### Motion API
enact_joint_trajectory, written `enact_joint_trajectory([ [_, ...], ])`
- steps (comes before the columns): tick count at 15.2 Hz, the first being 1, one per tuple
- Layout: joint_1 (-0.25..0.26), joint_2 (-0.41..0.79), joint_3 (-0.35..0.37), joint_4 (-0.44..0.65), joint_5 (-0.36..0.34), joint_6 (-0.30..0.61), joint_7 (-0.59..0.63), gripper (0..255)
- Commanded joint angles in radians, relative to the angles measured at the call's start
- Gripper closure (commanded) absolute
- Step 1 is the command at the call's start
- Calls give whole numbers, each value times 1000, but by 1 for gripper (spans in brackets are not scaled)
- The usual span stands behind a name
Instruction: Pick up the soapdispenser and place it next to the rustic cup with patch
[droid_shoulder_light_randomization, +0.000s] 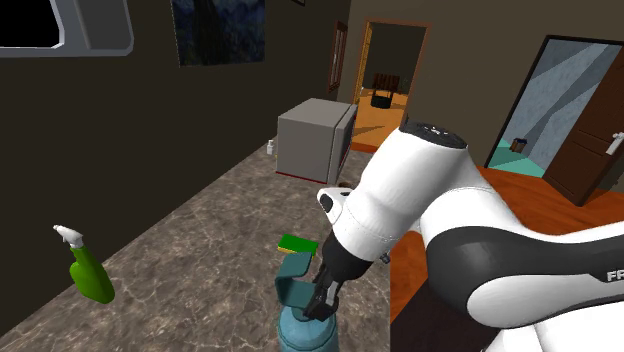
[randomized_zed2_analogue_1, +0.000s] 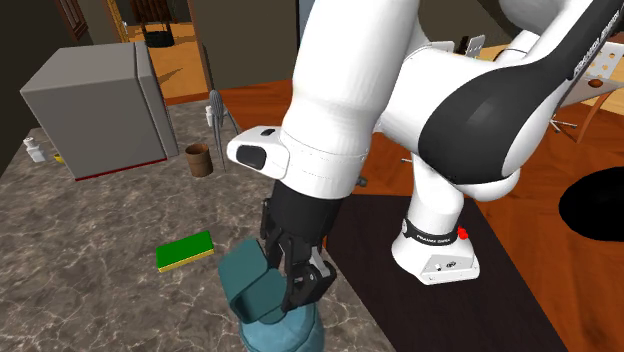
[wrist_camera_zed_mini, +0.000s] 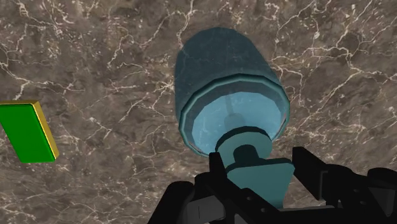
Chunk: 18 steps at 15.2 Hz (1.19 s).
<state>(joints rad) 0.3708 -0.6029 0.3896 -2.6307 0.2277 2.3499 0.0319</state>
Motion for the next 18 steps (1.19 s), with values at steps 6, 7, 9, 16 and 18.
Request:
enact_joint_trajectory([
  [6, -3, -34, -20, 72, -11, -105, 0, 255],
  [7, -4, -37, -22, 83, -13, -120, -1, 255],
  [9, -5, -43, -28, 106, -17, -149, -1, 255],
  [16, -11, -55, -44, 192, -29, -246, 0, 255],
  [18, -14, -56, -48, 218, -33, -273, 0, 255],
])
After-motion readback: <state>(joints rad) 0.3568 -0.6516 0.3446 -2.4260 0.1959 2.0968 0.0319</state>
